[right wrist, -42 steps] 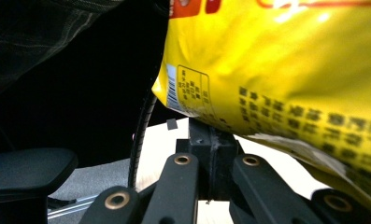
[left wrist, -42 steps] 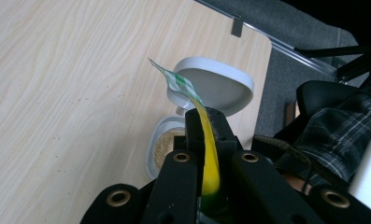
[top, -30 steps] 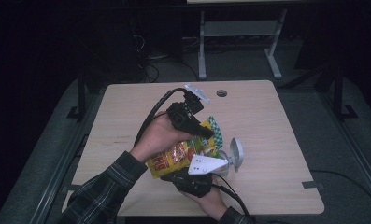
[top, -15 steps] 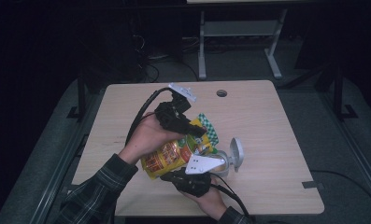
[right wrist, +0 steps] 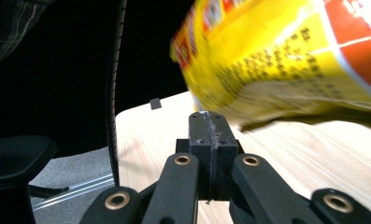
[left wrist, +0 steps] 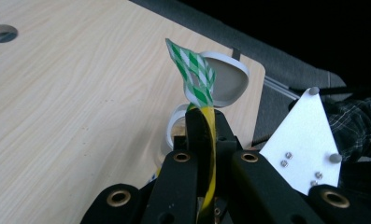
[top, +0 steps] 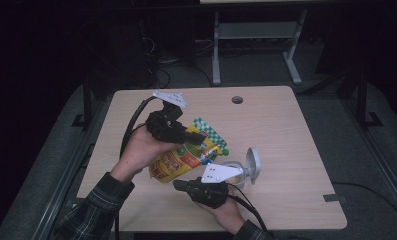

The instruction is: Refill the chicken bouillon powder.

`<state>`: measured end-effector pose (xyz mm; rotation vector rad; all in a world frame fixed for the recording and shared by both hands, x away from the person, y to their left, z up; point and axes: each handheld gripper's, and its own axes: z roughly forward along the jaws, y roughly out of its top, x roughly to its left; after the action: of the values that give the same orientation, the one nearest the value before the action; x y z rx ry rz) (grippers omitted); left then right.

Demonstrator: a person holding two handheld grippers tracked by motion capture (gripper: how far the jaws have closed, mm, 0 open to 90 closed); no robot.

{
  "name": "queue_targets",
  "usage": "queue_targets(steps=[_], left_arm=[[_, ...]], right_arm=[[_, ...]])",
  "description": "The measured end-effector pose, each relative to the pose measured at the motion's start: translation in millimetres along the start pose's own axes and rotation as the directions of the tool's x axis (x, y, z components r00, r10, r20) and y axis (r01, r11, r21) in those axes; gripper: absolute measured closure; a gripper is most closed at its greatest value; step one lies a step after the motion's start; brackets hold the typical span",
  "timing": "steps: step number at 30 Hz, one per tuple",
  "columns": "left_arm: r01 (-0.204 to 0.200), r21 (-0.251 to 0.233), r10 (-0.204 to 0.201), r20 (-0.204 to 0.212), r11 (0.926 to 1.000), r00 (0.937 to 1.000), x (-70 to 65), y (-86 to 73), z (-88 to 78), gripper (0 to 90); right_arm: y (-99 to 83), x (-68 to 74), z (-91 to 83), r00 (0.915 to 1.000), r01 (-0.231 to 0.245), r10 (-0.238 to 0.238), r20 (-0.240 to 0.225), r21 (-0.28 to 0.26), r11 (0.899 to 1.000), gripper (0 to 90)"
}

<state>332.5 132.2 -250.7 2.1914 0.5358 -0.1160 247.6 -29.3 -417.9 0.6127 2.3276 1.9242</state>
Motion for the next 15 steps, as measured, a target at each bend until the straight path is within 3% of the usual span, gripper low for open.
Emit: queue_targets(steps=[6, 10, 15], left_arm=[[0.015, -0.055, -0.016, -0.024, 0.9984, 0.9996, 9.3, -13.7, -6.0, 90.0], [0.047, -0.111, -0.05, -0.031, 0.9927, 0.9982, 16.9, -25.2, -8.6, 90.0], [0.065, -0.139, -0.077, -0.077, 0.9881, 0.9941, 28.8, -39.2, -8.0, 90.0]], right_arm=[[1.2, -1.4, -3.9, 1.0, 0.0, 0.0, 0.008, 0.014, 1.0, 90.0], [2.4, -1.3, -8.5, 0.9999, 0.001, -0.001, 0.01, 0.021, 1.0, 90.0], [2.5, -3.8, -16.2, 0.9998, 0.011, -0.012, 0.018, 0.038, 0.999, 90.0]])
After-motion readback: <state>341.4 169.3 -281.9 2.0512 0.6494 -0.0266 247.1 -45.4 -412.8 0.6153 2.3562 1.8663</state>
